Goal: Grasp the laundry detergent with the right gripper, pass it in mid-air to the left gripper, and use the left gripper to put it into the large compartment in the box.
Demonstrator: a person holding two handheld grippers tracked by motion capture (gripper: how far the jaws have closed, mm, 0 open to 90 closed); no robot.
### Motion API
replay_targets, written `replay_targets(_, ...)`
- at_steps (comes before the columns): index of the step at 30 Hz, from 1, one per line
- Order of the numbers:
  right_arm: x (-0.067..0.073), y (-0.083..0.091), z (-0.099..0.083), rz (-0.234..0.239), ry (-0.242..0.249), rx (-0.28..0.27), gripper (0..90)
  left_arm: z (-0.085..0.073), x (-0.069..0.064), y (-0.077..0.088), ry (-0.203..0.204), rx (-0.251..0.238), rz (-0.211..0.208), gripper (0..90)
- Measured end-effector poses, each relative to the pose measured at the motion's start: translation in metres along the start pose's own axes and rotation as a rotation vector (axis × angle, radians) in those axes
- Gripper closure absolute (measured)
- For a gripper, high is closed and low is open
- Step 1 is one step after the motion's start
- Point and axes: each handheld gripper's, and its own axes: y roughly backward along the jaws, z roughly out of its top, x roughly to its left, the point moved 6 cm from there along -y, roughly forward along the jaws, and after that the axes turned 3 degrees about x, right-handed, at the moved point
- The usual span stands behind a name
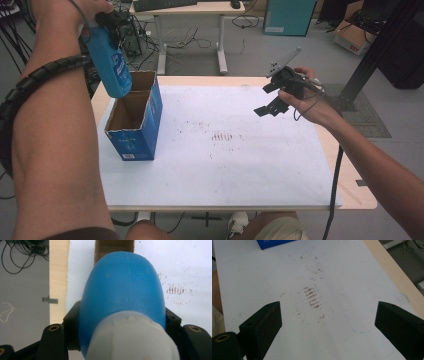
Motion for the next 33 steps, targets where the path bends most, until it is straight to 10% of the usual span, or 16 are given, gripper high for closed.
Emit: replay_targets(33, 0.005, -0.002, -0.002, -0.012, 0.022, 0.015, 7.2, -0.004, 0.004, -0.088, -0.012, 0.046, -0.019, 37.3)
